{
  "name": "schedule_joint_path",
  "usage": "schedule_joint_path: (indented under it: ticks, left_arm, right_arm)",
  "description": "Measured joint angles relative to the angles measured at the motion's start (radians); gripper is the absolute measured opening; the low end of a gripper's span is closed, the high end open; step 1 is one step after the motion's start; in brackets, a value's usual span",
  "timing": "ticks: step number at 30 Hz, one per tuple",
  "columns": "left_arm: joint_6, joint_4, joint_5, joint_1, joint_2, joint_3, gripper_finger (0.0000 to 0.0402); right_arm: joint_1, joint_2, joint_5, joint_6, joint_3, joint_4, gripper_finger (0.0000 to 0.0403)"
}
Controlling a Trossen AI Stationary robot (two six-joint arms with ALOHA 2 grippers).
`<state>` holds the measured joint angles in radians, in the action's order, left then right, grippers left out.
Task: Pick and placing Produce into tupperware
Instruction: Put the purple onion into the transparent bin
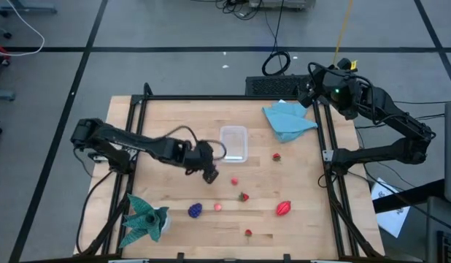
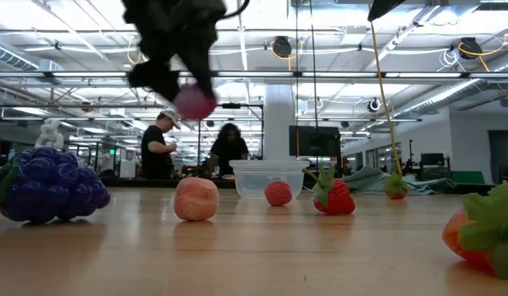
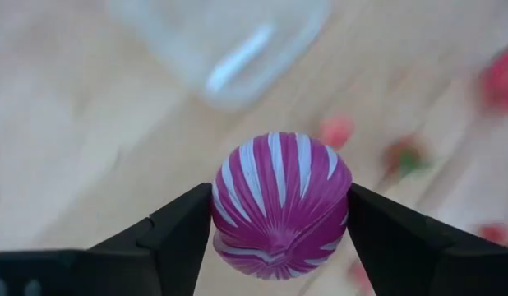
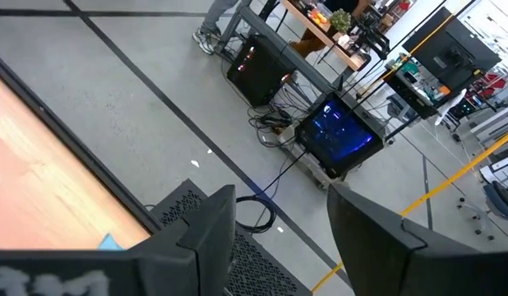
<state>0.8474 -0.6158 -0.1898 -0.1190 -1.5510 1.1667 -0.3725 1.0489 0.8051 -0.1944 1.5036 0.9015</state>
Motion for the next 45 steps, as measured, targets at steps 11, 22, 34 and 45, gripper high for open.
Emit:
schedule_joint_path:
  ticks: [11,22,34,45]
  left_arm:
    - [-0.293,0.28,0.124,0.257,-0.091,0.003,0.0271]
    - [-0.418,0.192,0.176,0.348,-0.312,0.206,0.0271]
    - [-0.431,-0.023,0.128,0.348,-0.437,0.33,0.0271]
    - [-0.434,-0.03,0.092,0.348,-0.439,0.331,0.0271]
  right_arm:
    - [0.001,0.001,0.0,-0.002,0.0,-0.016,0.0183]
    - [0.001,0.001,0.0,-0.012,0.0,-0.014,0.0183]
    - [0.001,0.001,0.0,-0.019,0.0,-0.007,0.0183]
    - [0.001,0.001,0.0,-0.019,0.0,-0.006,0.0183]
